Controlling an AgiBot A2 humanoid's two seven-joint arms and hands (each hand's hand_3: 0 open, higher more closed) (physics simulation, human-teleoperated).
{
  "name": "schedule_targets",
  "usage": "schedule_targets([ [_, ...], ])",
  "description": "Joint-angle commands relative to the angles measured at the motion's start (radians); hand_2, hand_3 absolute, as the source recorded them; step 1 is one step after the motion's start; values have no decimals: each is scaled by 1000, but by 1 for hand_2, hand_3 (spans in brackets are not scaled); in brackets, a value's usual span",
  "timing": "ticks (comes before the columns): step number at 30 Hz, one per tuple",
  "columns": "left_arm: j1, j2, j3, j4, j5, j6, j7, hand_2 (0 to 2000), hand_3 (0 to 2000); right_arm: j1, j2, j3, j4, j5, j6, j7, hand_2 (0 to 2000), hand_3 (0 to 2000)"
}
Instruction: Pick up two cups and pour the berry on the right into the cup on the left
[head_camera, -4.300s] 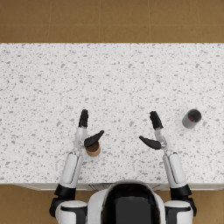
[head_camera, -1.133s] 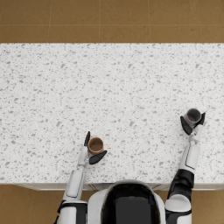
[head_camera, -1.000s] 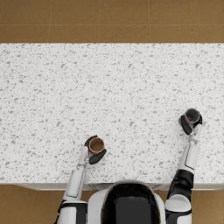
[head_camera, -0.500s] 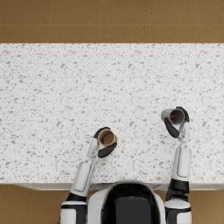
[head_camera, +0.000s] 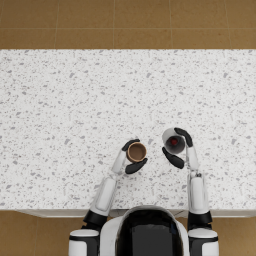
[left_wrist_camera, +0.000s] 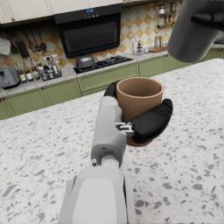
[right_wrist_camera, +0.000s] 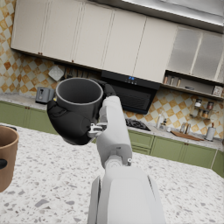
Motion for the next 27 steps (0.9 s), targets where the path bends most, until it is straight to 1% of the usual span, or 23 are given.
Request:
schedule_targets([
  [1,27,16,14,2,32,-1,0,2000,1280,29,-11,32,44,32,1,0,2000,1280],
  [2,25,15,14,-5,55,-1,0,2000,1280,28,-13,43,48,64,1,0,2000,1280],
  [5,30,21,33,9,91,-3,0,2000,1280,27,-20,136,64,159,-1,1,2000,1280],
  [6,31,23,32,3,97,-4,0,2000,1280,31,-25,151,62,191,-1,1,2000,1280],
  [7,16,15,26,11,101,-5,0,2000,1280,36,-31,160,62,223,1,1,2000,1280],
  [8,32,25,26,9,105,-6,0,2000,1280,40,-37,166,63,255,3,1,2000,1280],
  [9,18,18,28,12,107,-7,0,2000,1280,43,-41,167,69,287,4,1,2000,1280],
  [11,29,25,26,14,109,-9,0,2000,1280,42,-45,168,80,351,5,2,2000,1280],
  [13,19,20,27,18,111,-10,0,2000,1280,48,-52,168,76,415,5,3,2000,1280],
  [14,43,34,18,42,111,-10,0,2000,1280,67,-68,178,34,447,5,2,2000,1280],
  [17,50,39,5,37,112,-11,0,2000,1280,83,-82,178,10,543,7,3,2000,1280],
  [20,76,53,-1,69,112,-12,0,2000,1280,101,-98,189,-5,639,9,3,2000,1280],
  [21,49,40,5,59,112,-12,0,2000,1280,105,-102,190,-10,671,10,3,2000,1280],
  [22,79,55,-3,77,112,-12,0,2000,1280,109,-106,196,-10,703,10,3,2000,1280],
  [23,263,-246,350,83,112,-12,0,2000,1280,109,-108,199,-5,735,11,3,2000,1280],
  [24,124,-18,76,87,111,-12,-1,2000,1280,114,-113,208,-1,767,11,3,2000,1280],
  [25,130,-24,82,94,113,-13,0,2000,1280,113,-114,216,2,800,12,3,2000,1280],
  [27,134,-19,78,106,113,-10,0,2000,1280,124,-125,217,-7,864,13,4,2000,1280],
])
